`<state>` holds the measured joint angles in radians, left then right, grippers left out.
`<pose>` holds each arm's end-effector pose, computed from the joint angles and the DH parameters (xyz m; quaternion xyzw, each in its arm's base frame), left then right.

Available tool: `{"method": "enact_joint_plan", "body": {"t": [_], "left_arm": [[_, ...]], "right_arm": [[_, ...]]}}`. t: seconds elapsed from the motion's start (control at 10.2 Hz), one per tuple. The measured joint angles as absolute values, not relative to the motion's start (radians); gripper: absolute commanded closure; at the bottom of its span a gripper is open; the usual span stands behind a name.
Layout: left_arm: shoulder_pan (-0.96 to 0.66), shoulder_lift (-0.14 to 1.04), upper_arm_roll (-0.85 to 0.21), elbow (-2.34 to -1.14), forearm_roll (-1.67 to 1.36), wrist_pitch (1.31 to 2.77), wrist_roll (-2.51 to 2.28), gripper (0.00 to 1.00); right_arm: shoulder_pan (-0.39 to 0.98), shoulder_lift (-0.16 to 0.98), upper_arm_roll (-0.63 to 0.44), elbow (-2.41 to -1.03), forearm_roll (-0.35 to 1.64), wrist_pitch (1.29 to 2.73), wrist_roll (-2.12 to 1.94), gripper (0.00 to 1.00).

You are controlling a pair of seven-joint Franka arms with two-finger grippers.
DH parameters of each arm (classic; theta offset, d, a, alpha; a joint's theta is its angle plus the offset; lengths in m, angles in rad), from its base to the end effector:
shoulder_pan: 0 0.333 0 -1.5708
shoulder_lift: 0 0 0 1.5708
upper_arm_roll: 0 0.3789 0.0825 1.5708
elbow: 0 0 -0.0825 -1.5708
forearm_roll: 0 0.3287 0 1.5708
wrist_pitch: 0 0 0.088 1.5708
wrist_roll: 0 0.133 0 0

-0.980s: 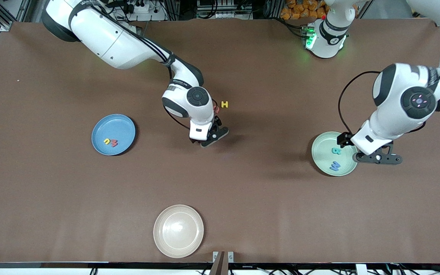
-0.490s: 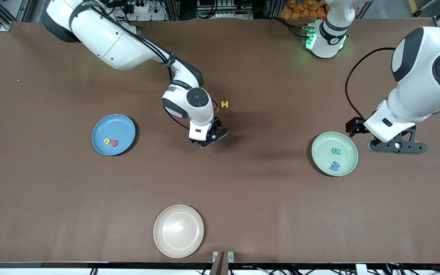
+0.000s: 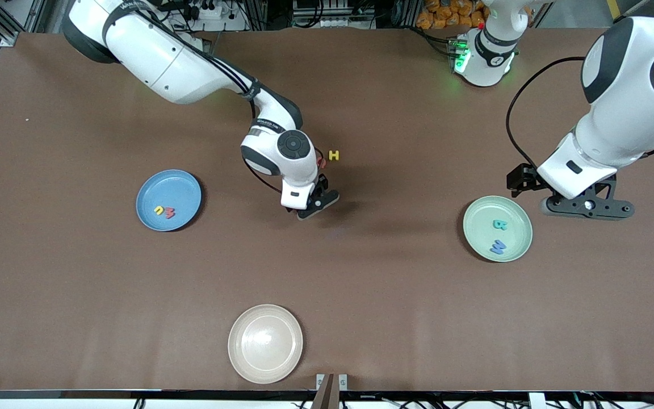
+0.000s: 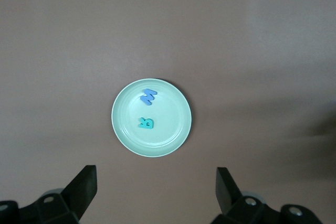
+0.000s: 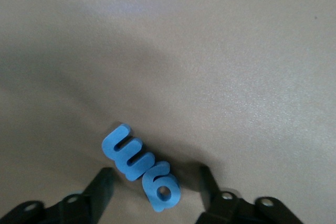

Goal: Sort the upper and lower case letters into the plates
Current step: 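Grasp the blue lowercase a with the right gripper while the left gripper withdraws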

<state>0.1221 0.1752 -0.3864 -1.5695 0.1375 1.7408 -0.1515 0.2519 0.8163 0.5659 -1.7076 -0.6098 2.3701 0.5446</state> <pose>0.5592 -0.1141 0.5895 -0.9973 0.0648 -0.0118 0.0332 0.5145 0.4339 0.2287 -0.9595 -0.2813 -0.0142 0.0005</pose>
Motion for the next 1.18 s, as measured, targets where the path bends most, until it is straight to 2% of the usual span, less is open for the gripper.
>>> {"method": "enact_joint_plan", "body": {"t": [0.1, 0.29, 0.39, 0.49, 0.78, 1.08, 1.18], "left_arm": [[0.122, 0.169, -0.387, -1.563, 0.137, 1.738, -0.151, 0.0], [0.116, 0.162, -0.391, -1.554, 0.13, 1.726, -0.141, 0.0], [0.093, 0.162, -0.393, -1.554, 0.116, 1.726, -0.136, 0.0], [0.063, 0.162, -0.394, -1.554, 0.111, 1.725, -0.138, 0.0], [0.049, 0.158, -0.381, -1.55, 0.11, 1.725, -0.14, 0.0], [0.064, 0.154, -0.282, -1.517, 0.109, 1.725, -0.136, 0.0], [0.08, 0.153, -0.269, -1.508, 0.105, 1.724, -0.134, 0.0]], "right_arm": [[0.252, 0.816, 0.566, -1.707, -0.61, 2.37, 0.545, 0.57], [0.252, 0.814, 0.567, -1.704, -0.61, 2.368, 0.555, 0.85], [0.252, 0.814, 0.567, -1.704, -0.61, 2.366, 0.558, 0.95], [0.251, 0.812, 0.569, -1.702, -0.61, 2.363, 0.56, 1.0], [0.251, 0.811, 0.57, -1.701, -0.608, 2.359, 0.578, 1.0], [0.236, 0.811, 0.589, -1.698, -0.608, 2.342, 0.65, 1.0], [0.203, 0.809, 0.629, -1.692, -0.608, 2.289, 0.666, 1.0]]}}
